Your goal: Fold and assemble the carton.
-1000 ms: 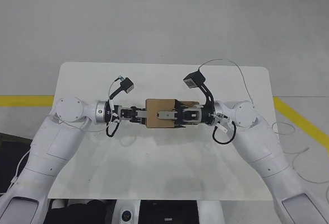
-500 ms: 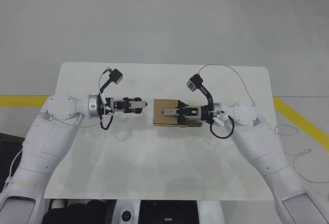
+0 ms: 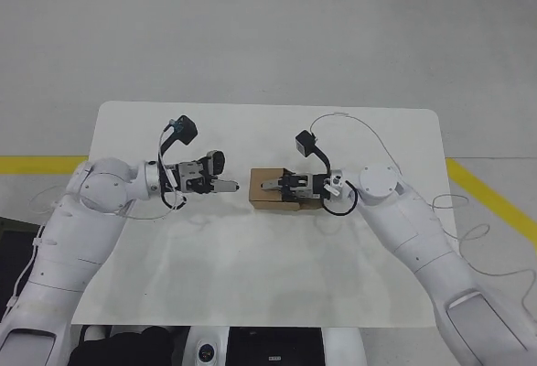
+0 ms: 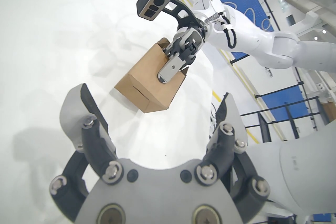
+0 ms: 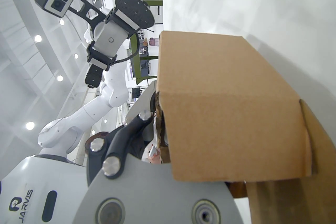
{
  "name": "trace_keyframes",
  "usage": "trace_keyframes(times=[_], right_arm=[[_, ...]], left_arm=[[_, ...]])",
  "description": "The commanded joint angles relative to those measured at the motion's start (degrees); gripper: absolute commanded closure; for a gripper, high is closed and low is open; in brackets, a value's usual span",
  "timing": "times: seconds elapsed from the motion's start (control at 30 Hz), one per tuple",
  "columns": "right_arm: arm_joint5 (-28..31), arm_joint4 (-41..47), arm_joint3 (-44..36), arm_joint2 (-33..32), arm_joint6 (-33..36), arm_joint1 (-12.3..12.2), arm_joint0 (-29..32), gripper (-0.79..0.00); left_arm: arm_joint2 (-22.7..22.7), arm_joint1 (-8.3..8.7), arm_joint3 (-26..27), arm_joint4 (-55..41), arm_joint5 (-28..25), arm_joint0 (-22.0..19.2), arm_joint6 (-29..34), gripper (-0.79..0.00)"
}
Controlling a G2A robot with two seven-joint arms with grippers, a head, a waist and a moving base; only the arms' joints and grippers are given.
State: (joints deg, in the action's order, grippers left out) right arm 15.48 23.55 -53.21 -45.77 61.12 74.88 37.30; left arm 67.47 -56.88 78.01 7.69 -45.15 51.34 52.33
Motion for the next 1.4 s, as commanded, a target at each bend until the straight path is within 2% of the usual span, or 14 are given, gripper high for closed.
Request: trace_keyframes(times=[0.0,0.03,0.1,0.13,0.23,0.47,0.6,0.73,0.93,1.1,1.17,1.2,1.23,1.37], right_arm=[[0.1,-0.1,1.5,0.6,-0.1,0.4,-0.6,-0.006],[0.1,-0.2,2.3,1.0,0.0,0.7,-0.8,-0.028],[0.2,-0.1,3.7,1.6,0.0,1.2,-1.3,-0.135],[0.3,-0.1,4.4,1.8,0.0,1.4,-1.5,-0.151],[0.7,0.2,6.0,2.3,0.1,2.0,-2.1,-0.166],[2.4,1.3,7.4,1.7,2.0,2.5,-2.7,-0.314],[2.6,1.1,6.5,0.4,3.3,2.0,-2.3,-0.348],[2.5,0.4,5.1,-1.1,3.9,1.3,-1.3,-0.360],[1.9,-1.4,0.6,-4.6,4.4,-0.5,1.2,-0.363],[-0.8,-4.6,-6.2,-8.5,5.0,-2.7,4.7,-0.354],[-2.3,-6.0,-9.2,-10.2,5.2,-3.6,6.5,-0.237],[-3.1,-6.7,-10.5,-11.1,5.4,-4.1,7.4,-0.034],[-3.9,-7.3,-11.9,-12.0,5.5,-4.5,8.4,0.000],[-7.0,-10.4,-17.4,-15.7,5.0,-6.2,12.3,0.000]], left_arm=[[-0.4,-0.13,-0.4,5.7,-4.3,-0.1,-3.6,-0.785],[-0.3,-0.18,-0.6,8.7,-6.8,-0.3,-5.5,-0.785],[-0.3,-0.38,-1.4,16.1,-11.1,-0.4,-9.9,-0.785],[-0.4,-0.55,-1.7,18.9,-12.8,-0.4,-12.4,-0.785],[-1.3,-0.98,-0.3,30.8,-12.9,-0.3,-20.8,-0.785],[-5.9,-1.07,0.5,56.6,-12.9,-0.5,-44.5,-0.785],[-8.4,-1.02,-2.1,69.9,-12.9,-1.9,-58.5,-0.785],[-11.6,-1.79,-6.5,77.1,-11.6,-4.2,-66.7,-0.785],[-15.9,-3.35,-11.7,79.5,-11.7,-7.6,-71.2,-0.785],[-18.1,-4.67,-15.2,75.9,-12.9,-9.7,-68.4,-0.785],[-18.7,-5.20,-16.2,74.0,-12.9,-10.4,-66.8,-0.785],[-19.0,-5.44,-16.5,73.1,-12.9,-10.6,-66.3,-0.785],[-19.2,-5.66,-16.6,72.3,-12.9,-10.8,-65.7,-0.785],[-19.7,-6.21,-16.8,70.3,-12.6,-11.2,-64.0,-0.785]])
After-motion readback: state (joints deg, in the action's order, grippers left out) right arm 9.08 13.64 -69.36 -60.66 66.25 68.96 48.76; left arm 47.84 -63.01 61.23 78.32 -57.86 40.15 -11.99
